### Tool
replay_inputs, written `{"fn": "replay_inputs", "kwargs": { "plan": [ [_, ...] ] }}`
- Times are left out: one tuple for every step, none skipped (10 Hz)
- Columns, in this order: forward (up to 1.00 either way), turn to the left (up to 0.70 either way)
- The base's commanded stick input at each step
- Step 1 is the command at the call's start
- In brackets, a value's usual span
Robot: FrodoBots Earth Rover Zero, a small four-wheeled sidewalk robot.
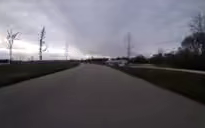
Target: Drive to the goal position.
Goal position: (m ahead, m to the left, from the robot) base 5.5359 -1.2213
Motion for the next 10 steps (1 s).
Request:
{"fn": "replay_inputs", "kwargs": {
  "plan": [
    [1.0, 0.0],
    [1.0, 0.0],
    [1.0, 0.0],
    [1.0, 0.01],
    [1.0, 0.04],
    [1.0, 0.03],
    [1.0, -0.03],
    [1.0, -0.31],
    [1.0, -0.33],
    [1.0, -0.23]
  ]
}}
